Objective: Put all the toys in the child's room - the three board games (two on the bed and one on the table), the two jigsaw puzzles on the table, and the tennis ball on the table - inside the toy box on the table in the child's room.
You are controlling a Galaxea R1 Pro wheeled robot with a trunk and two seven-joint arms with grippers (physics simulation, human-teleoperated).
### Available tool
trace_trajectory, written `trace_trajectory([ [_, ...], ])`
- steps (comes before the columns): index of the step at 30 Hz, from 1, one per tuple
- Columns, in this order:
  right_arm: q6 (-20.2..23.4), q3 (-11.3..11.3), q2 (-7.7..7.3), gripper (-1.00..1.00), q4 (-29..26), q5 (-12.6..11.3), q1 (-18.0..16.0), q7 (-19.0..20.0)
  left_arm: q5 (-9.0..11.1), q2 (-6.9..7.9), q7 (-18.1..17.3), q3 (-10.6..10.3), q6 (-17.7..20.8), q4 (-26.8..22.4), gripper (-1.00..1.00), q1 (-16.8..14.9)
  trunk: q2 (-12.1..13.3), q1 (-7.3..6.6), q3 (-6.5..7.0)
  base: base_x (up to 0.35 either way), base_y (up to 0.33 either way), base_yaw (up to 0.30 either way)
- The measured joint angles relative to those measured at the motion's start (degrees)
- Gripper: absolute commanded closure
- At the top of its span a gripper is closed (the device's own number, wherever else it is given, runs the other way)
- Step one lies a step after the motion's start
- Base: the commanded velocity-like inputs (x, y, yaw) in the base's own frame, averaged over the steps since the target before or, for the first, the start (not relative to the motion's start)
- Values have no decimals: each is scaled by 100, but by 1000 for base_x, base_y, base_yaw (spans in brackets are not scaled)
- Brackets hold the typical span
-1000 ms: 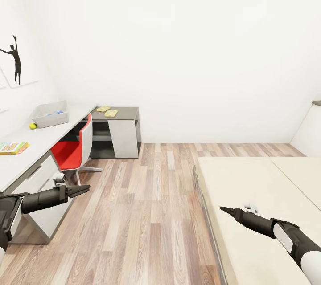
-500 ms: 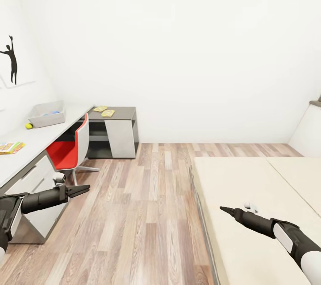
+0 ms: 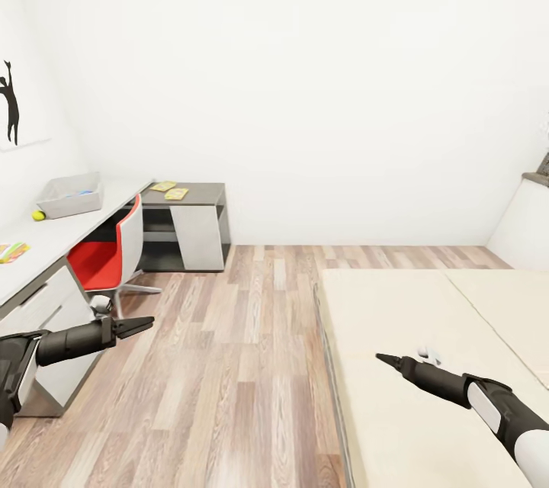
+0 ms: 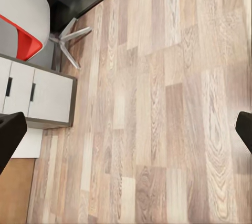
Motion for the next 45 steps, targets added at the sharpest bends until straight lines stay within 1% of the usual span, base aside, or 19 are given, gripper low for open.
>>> trace_trajectory([
  [45, 0, 0, 0, -100, 2, -2, 0, 6, 3, 0, 0, 0, -3, 0, -100, 0, 0, 0, 0, 0, -212, 0],
])
